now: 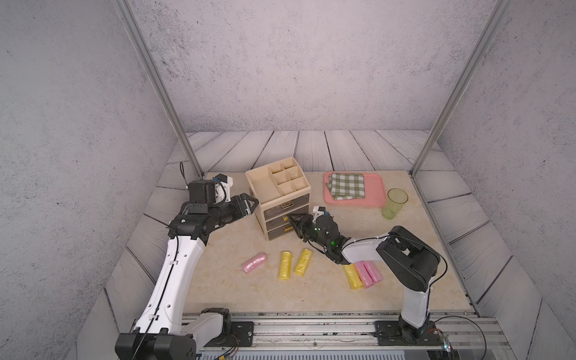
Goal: Sort the rolls of trash bags by color and place them into the drawer
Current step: Open the drawer in the storage box.
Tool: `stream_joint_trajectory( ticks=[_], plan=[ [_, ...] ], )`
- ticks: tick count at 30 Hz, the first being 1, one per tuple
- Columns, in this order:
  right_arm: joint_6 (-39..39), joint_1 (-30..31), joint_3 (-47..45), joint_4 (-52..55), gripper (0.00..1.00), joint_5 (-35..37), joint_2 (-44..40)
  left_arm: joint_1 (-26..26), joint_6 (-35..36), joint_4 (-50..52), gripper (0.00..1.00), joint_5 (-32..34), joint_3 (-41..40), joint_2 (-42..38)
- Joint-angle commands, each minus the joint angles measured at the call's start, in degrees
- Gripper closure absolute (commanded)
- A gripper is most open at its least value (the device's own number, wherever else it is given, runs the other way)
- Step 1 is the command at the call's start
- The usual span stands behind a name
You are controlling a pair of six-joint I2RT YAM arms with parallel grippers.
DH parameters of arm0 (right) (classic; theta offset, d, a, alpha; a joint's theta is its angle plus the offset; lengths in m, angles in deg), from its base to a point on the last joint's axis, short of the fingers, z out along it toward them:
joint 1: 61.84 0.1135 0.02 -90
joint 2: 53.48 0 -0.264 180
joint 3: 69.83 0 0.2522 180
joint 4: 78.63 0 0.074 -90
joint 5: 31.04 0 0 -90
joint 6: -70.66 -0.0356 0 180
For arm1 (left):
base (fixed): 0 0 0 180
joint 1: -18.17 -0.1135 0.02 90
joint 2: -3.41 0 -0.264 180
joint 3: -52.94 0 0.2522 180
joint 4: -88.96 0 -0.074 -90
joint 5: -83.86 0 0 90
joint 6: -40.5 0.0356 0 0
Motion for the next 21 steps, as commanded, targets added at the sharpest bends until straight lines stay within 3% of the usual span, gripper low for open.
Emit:
stream_joint_trajectory(
  ticks=[1, 21],
  plan=[
    [-0.6, 0.5, 1.7, -2.4, 0.6, 1.4, 2.2, -0.6, 0.8, -0.8, 0.3, -1.3, -0.7, -1.1],
    [-1.7, 1.3, 1.8, -6.7, 0.79, 4.4, 5.0, -0.7, 0.7, -1.2, 0.3, -2.2, -1.4, -0.5]
  ],
)
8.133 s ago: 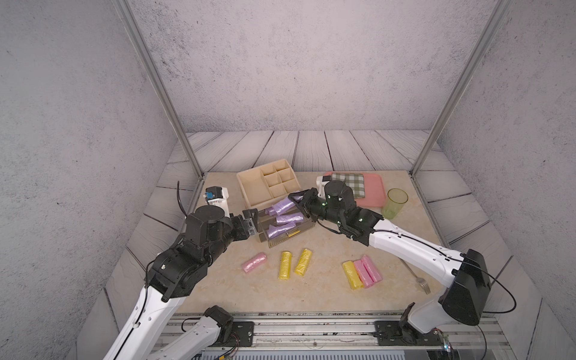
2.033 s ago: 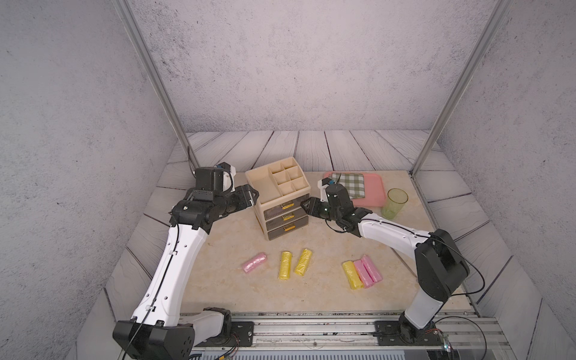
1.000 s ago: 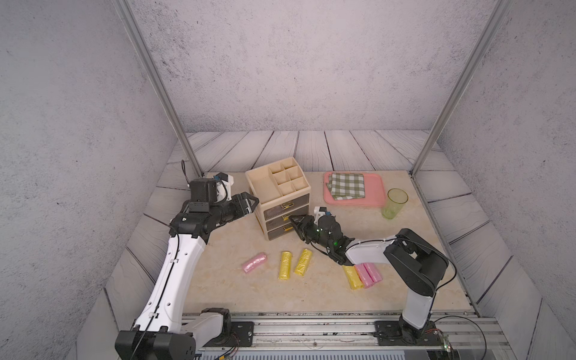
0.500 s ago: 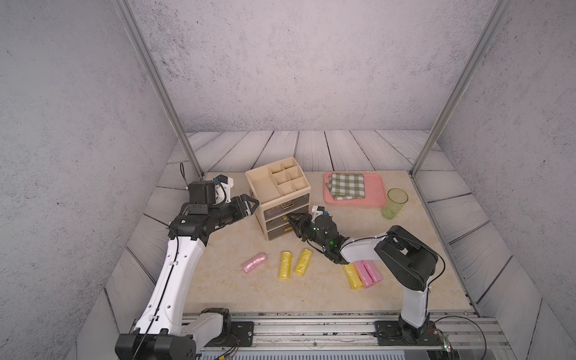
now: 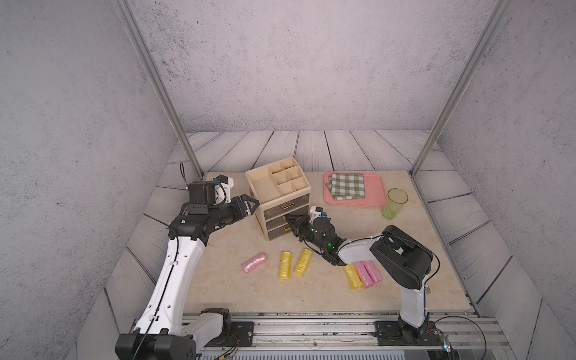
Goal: Sort the rolls of trash bags by color and place them into the drawer
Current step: Open the drawer in the storage box.
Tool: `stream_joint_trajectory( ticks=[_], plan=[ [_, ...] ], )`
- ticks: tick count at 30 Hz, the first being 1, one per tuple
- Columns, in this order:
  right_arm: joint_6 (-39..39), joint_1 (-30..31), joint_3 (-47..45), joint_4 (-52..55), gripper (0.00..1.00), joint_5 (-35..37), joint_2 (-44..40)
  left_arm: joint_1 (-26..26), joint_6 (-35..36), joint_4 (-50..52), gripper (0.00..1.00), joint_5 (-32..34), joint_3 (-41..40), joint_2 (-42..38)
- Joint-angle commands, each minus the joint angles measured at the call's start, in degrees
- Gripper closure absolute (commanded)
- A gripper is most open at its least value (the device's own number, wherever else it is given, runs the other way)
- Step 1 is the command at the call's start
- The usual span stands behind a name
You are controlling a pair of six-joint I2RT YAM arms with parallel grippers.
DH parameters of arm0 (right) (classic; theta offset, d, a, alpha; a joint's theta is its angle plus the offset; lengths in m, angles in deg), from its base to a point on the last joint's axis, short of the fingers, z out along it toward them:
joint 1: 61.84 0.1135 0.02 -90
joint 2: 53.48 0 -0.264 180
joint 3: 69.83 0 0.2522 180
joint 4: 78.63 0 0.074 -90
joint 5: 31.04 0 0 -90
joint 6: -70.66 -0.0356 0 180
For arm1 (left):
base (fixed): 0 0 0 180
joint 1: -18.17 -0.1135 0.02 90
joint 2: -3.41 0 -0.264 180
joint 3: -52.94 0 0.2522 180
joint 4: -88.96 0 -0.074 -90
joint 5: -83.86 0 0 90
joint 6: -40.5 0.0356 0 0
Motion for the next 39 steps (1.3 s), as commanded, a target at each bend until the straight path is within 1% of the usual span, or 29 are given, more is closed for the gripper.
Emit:
stream_joint_trajectory(
  ticks=[1, 7, 17, 20, 28, 32, 35, 39],
  plan=[
    [-0.2, 0.2, 0.7, -2.0, 0.8, 1.9, 2.2, -0.5, 0.6, -1.2, 0.3, -0.9, -0.8, -0.3],
    [0.0, 0.8, 0.1, -2.3, 0.88, 2.1, 2.1, -0.5, 0.0, -1.9, 0.29, -0.7, -0.8, 0.3],
    [-1.1, 2.5, -2.5, -4.2, 0.9, 1.8, 0.9, -0.3, -2.5, -6.5, 0.29, 0.1, -1.5, 3.1],
    [-1.4, 2.5, -3.5, -4.6, 0.9, 1.6, 0.6, 0.0, -2.3, -7.4, 0.3, 1.5, -0.8, 4.9],
    [-2.1, 2.7, -5.0, -5.6, 0.9, 1.3, 0.1, 1.9, -1.4, -8.1, 0.35, 6.0, 2.6, 9.4],
    [-2.0, 2.9, -5.9, -5.6, 0.9, 1.2, -0.8, 2.6, -1.3, -8.4, 0.36, 7.0, 3.9, 10.9],
    [-2.0, 3.1, -6.8, -5.8, 0.9, 1.1, -1.7, 3.1, -1.3, -8.6, 0.39, 7.5, 4.2, 11.5],
    [-2.1, 3.4, -7.7, -6.3, 0.9, 0.2, -2.6, 3.3, -1.3, -8.8, 0.47, 7.7, 4.5, 12.3]
  ],
)
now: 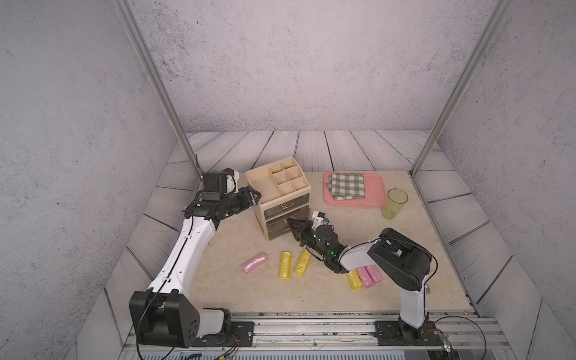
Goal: Sort the rolls of trash bags by color and place them into the drawer
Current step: Open the drawer in the storage box.
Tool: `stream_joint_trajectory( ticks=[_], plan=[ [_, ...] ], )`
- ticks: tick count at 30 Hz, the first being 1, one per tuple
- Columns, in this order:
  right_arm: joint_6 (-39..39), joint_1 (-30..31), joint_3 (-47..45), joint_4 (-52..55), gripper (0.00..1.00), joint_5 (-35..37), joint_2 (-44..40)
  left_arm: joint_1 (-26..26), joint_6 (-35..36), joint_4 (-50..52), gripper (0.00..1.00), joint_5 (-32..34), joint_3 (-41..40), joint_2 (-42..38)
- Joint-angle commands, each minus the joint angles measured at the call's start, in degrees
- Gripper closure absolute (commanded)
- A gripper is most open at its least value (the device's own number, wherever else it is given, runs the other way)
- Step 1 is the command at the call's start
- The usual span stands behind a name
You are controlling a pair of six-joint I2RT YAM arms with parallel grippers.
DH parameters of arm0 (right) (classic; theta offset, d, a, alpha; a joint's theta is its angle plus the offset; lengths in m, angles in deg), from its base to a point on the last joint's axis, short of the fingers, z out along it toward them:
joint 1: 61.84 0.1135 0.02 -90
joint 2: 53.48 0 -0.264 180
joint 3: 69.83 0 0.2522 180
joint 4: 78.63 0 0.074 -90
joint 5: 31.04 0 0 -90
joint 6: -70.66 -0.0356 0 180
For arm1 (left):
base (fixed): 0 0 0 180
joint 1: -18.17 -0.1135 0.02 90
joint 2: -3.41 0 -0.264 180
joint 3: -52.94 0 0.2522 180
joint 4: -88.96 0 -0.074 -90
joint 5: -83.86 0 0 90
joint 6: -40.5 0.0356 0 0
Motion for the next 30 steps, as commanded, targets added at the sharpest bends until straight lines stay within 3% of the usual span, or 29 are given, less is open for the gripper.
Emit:
stream_joint_trajectory(
  ticks=[1, 13, 30],
  plan=[
    [-0.5, 1.2, -2.1, 1.9, 0.9, -1.9, -2.6, 0.5, 0.6, -1.0, 0.49, 0.9, 1.8, 1.2],
    [-0.7, 2.9, -8.2, 0.3, 0.9, -1.7, -7.1, 0.7, 0.8, -1.1, 0.62, 1.6, 2.3, 2.5],
    [-2.4, 6.0, -15.5, -1.1, 0.9, -0.4, -12.5, 1.9, 0.6, -0.6, 0.64, 2.7, 3.0, 2.9]
  ],
)
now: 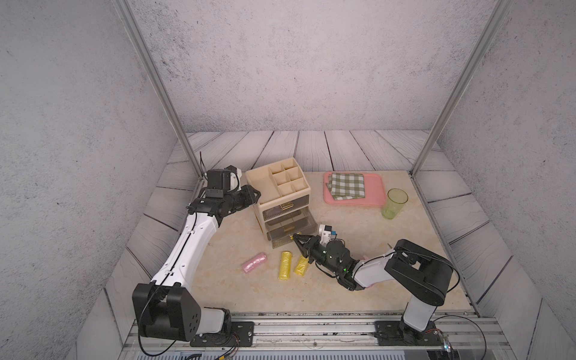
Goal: Sort the rolls of trash bags by color and place them into the drawer
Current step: Open the drawer in the storage box.
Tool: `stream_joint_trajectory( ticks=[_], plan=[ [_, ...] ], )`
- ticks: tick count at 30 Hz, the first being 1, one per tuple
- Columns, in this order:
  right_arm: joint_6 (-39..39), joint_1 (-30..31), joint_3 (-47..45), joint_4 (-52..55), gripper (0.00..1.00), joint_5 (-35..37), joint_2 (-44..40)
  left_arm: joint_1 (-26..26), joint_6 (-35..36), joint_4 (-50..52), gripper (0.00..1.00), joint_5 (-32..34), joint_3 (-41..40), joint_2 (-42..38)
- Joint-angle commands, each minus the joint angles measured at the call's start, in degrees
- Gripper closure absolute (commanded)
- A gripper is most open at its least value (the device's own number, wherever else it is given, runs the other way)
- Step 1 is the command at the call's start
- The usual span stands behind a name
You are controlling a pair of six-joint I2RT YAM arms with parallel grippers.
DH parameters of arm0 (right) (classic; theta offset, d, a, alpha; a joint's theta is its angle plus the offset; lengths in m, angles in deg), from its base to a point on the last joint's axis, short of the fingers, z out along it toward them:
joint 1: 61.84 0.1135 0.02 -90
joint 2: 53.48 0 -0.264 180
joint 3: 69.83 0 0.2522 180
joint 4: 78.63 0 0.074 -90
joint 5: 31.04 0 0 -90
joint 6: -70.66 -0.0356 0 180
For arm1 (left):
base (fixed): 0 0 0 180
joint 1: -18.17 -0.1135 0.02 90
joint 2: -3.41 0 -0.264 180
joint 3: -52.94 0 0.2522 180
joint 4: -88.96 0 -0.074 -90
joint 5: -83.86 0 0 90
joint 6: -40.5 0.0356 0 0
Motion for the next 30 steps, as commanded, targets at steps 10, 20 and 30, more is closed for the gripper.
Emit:
stream_joint_trajectory(
  ticks=[10, 20, 30],
  plan=[
    [-1.4, 2.7, -3.6, 1.4, 0.9, 0.2, -4.6, 0.8, 0.2, 0.2, 0.64, 0.7, 1.3, 0.4],
    [-0.5, 2.7, -3.4, 3.8, 0.48, -1.6, -5.5, 0.9, 0.4, 0.3, 0.65, 0.6, 0.9, 0.2],
    [10.7, 2.6, -2.0, 23.8, 0.36, -6.8, -19.3, 0.8, 0.6, 0.7, 0.64, 0.7, 1.0, -0.3]
  ],
)
